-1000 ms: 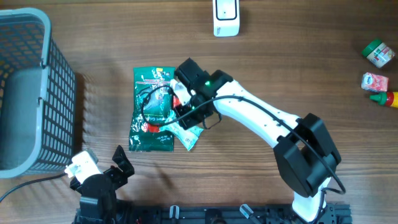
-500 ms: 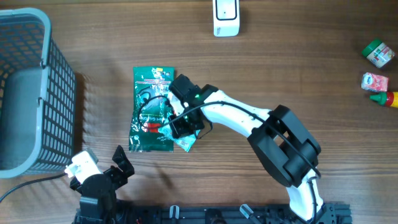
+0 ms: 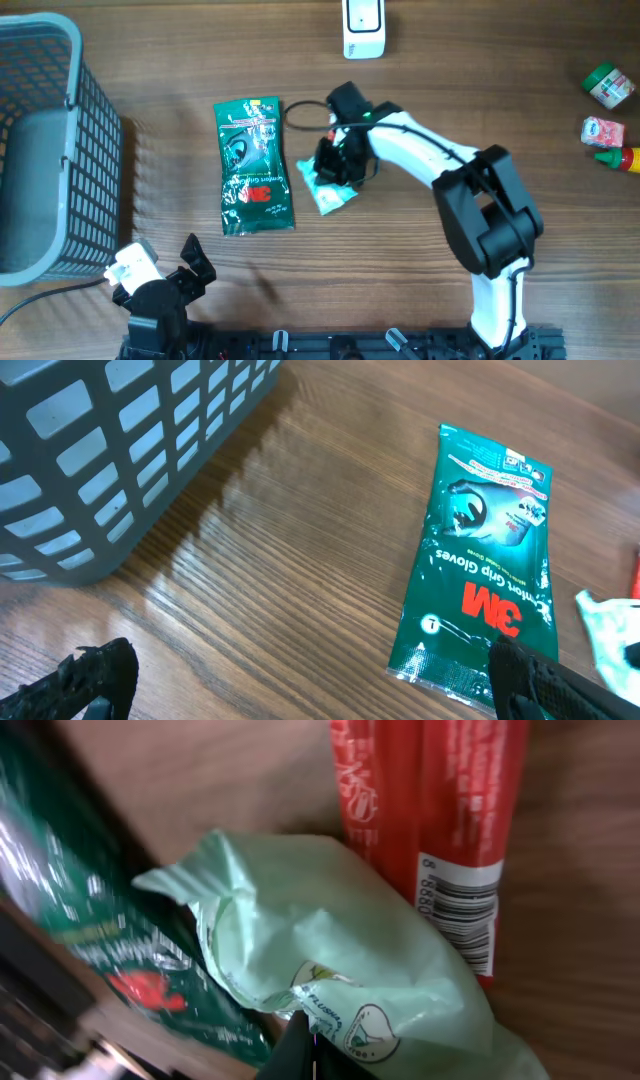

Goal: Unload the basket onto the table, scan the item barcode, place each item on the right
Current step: 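Lift the pale green packet and pull it clear of the pile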

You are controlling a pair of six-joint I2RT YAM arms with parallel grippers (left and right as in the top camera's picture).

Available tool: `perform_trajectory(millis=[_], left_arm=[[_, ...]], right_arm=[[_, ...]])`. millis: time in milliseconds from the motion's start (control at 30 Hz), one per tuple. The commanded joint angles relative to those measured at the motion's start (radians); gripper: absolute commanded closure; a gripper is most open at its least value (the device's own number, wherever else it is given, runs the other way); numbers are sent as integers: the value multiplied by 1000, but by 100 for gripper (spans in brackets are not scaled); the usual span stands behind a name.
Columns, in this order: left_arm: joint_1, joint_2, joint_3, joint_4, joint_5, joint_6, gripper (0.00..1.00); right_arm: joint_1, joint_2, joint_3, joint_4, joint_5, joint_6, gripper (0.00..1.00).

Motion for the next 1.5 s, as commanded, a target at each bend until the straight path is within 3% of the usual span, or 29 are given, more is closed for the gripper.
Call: perform_trajectory(millis=[0, 233, 267, 300, 400, 533, 800, 1000, 1133, 1333, 1467], left_arm=[[5, -7, -5, 2, -13, -10, 0], [5, -7, -5, 2, -13, -10, 0], [5, -7, -5, 2, -13, -10, 0], [5, -7, -5, 2, -13, -10, 0], [5, -7, -5, 2, -13, -10, 0], [5, -7, -5, 2, -13, -10, 0], [5, -7, -5, 2, -13, -10, 0], [5, -7, -5, 2, -13, -10, 0], [5, -7, -5, 2, -13, -10, 0], [5, -7, -5, 2, -13, -10, 0], [5, -7, -5, 2, -13, -10, 0]], right_arm=[[-43, 30, -29, -6, 228, 65, 96], [-44, -204, -29, 25, 165, -117, 95], [-44, -254, -29, 19, 159, -145, 89], [-44, -298, -29, 12, 160, -170, 78], [-43, -396, -29, 3, 182, -274, 26], [-43, -420, -30, -17, 276, -413, 1], [-43, -262, -31, 78, 232, -702, 0], [-43, -138, -31, 133, 89, -852, 0], [-45, -77, -31, 166, 92, -943, 0], [-48, -54, -31, 216, 87, -974, 0], [-48, -50, -31, 211, -31, -1022, 1]])
